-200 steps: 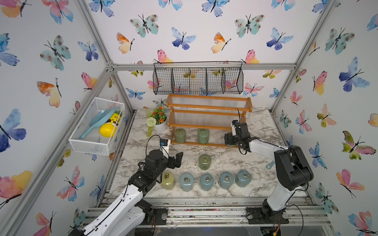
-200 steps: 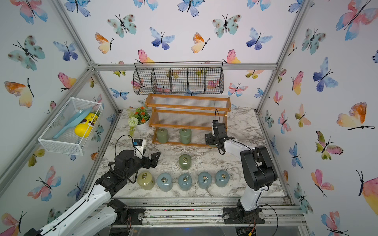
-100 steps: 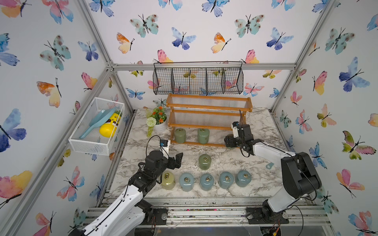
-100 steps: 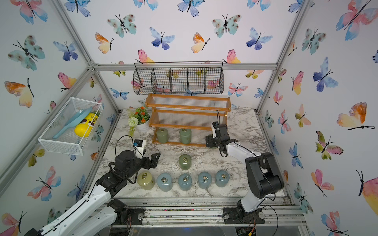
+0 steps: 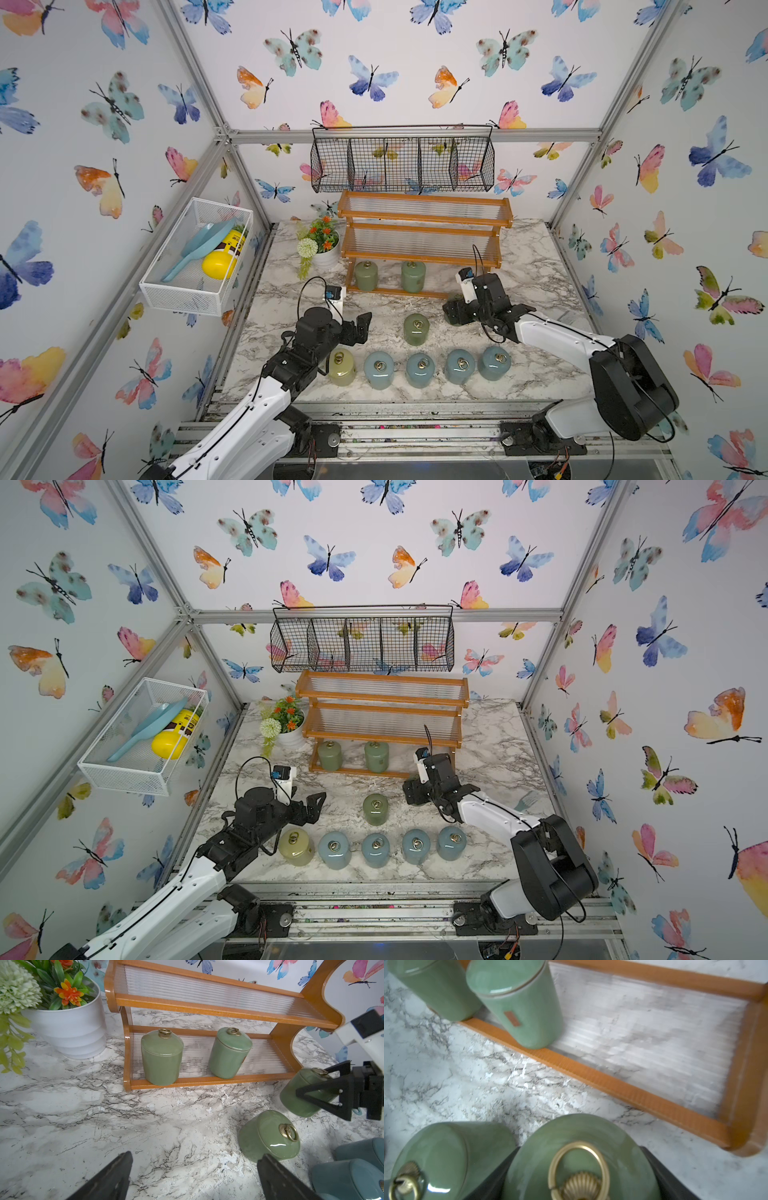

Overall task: Remove the tea canisters from the shelf
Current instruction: Pick up the tea canister from the shelf, then place the tea canister at the center of the board.

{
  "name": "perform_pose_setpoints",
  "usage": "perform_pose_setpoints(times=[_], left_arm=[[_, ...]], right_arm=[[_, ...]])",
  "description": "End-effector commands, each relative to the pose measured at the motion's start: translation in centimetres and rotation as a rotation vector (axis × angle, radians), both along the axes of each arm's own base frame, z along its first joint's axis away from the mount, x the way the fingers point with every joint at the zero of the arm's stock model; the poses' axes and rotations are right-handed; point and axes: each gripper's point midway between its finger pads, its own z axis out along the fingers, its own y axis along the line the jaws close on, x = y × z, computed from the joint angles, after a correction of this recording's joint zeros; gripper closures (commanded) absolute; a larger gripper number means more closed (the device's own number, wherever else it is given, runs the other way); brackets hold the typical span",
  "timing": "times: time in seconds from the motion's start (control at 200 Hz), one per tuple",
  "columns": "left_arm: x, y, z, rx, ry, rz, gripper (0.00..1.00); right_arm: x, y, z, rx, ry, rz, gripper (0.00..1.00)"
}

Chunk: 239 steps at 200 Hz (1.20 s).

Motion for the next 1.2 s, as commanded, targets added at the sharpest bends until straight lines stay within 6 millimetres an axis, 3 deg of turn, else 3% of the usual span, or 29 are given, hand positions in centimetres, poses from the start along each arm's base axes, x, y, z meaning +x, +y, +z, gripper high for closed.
perform_pose_setpoints(times=[0.0, 0.636, 1.191], left_arm=[[0.0, -0.2, 0.4, -0.021, -0.013, -0.007, 0.02], [0.4, -0.5, 0.2, -0.015, -0.006, -0.015, 0.02], [0.2, -0.2, -0.5, -0.008, 0.006, -0.006, 0.02]], right_arm=[[0.6, 1.0, 1.8, 0.051, -0.072, -0.017, 0.3], [-1.9, 0.7, -1.5, -0.011, -0.023, -0.062, 0.3], [-2.9, 0.3, -2.1, -0.025, -0.004, -0.075, 0.24]])
